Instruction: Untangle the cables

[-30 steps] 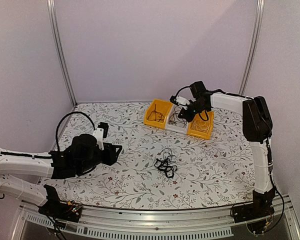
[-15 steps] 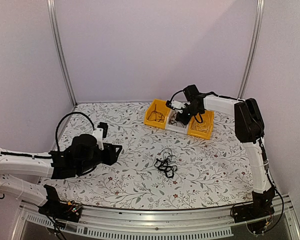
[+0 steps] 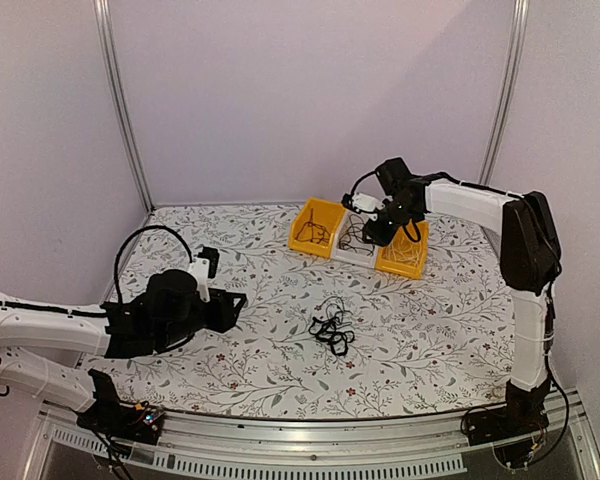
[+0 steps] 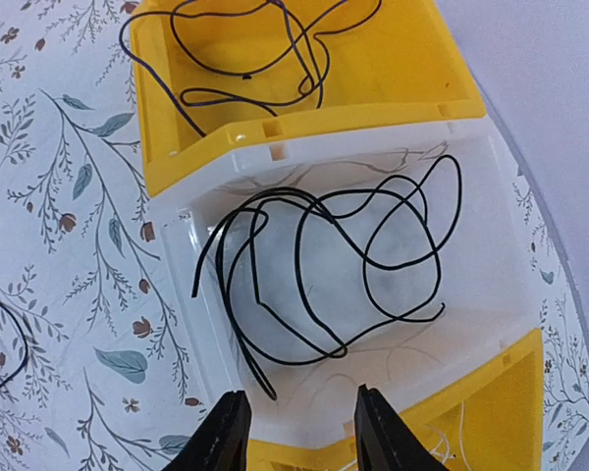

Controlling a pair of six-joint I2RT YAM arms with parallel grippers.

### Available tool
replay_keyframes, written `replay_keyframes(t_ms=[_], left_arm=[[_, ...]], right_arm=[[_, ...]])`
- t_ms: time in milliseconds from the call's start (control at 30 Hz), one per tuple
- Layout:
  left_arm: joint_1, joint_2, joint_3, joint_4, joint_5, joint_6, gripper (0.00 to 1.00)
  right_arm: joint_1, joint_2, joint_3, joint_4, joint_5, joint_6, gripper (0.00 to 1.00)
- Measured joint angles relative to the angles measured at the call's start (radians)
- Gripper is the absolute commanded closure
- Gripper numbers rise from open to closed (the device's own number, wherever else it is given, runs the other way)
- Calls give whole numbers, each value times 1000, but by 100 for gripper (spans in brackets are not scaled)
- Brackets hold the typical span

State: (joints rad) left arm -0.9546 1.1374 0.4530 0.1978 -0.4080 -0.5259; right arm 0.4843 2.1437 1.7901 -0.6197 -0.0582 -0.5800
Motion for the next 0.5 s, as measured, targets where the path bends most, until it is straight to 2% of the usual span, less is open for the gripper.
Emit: replay_keyframes(t_ms=[233, 333, 500], left_arm=[[-1, 55, 1, 30, 43, 19, 47], [-1, 94, 17, 37, 73, 37, 47], [-2, 136, 62, 36, 110, 56, 47]], right_arm=[[50, -259, -209, 60, -47, -20, 74], [99, -274, -247, 58, -114, -42, 77], [174, -230, -258, 29, -224, -56, 75]])
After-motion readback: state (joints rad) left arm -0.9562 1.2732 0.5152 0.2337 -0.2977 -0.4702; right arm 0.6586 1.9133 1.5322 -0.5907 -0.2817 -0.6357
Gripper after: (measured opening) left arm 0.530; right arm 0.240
